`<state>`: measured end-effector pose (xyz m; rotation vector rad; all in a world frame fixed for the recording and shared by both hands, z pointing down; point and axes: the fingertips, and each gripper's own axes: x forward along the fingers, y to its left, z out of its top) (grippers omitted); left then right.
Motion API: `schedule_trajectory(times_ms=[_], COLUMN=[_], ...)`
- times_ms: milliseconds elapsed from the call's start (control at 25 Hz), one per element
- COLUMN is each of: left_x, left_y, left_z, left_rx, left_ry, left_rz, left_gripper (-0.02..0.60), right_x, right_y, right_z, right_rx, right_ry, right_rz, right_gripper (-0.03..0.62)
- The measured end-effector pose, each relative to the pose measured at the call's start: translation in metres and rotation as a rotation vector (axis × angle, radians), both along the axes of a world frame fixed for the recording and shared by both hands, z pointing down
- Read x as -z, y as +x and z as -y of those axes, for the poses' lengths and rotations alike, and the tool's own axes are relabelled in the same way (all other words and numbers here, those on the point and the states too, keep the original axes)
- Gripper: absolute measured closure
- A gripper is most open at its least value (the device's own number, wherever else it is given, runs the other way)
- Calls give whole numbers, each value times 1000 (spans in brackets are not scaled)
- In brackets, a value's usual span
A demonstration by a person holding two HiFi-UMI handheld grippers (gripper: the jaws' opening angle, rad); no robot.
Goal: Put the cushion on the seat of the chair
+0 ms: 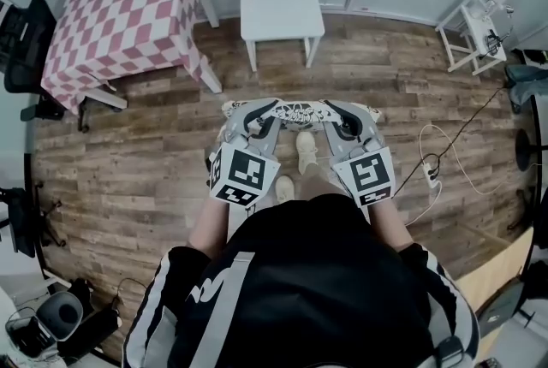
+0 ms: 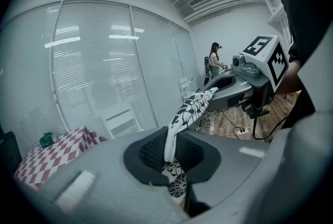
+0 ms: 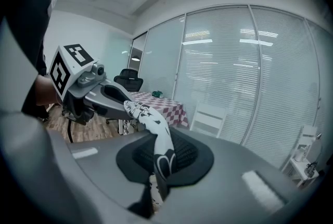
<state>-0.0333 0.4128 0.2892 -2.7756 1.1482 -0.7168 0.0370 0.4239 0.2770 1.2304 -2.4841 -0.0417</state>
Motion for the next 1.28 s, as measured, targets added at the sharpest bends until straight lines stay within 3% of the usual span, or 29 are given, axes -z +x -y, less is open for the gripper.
schedule_trajectory(times_ms=[560,1280], left_x=[10,15], left_y=[3,21], left_z=[23,93], left_rx=[6,17], left_ry=[18,37], left_rz=[4,20], left_gripper=[566,566], right_x=[8,16], right_y=[2,20], right_z=[23,97], right_rx=[19,43], right_ry=[21,44], right_rz=[26,49], right_gripper=[583,583])
